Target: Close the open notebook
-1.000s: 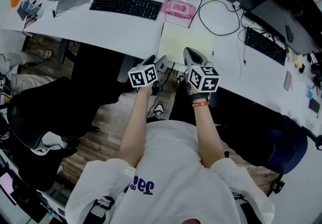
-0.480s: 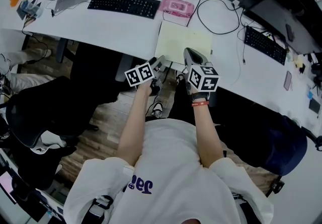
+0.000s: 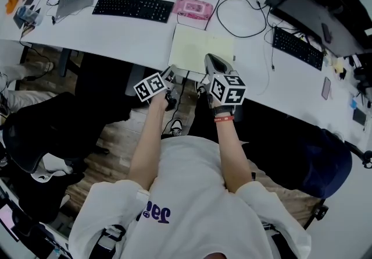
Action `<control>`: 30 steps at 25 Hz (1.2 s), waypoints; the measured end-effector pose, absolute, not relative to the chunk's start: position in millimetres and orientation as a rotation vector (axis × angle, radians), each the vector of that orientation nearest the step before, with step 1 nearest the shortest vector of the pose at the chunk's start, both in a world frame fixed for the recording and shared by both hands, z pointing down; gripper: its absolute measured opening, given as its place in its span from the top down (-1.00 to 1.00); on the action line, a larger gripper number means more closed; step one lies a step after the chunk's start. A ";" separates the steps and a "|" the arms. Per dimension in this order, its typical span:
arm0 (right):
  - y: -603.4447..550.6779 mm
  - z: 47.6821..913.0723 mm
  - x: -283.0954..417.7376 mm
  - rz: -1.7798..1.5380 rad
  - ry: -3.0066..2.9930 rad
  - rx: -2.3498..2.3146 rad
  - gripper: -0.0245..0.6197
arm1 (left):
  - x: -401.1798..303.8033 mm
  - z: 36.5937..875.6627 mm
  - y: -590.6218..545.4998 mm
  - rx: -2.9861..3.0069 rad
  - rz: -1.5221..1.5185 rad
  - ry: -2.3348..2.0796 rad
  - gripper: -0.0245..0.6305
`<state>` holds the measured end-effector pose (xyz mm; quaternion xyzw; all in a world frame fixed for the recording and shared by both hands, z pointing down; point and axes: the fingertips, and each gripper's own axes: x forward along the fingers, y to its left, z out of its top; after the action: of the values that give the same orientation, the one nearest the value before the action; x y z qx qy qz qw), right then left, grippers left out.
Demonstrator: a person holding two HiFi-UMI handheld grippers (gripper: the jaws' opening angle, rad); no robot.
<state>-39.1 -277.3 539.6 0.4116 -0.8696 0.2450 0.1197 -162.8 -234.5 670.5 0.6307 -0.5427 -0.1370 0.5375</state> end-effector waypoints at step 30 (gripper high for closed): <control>-257.5 539.2 -1.7 0.854 -2.548 1.312 0.88 | -144.1 631.1 -234.8 1.607 -0.307 -1.251 0.84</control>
<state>-1.7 -257.5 539.2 0.4376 -0.8496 0.2846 0.0756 -144.1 -234.8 631.1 0.6687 -0.5207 -0.1279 0.5151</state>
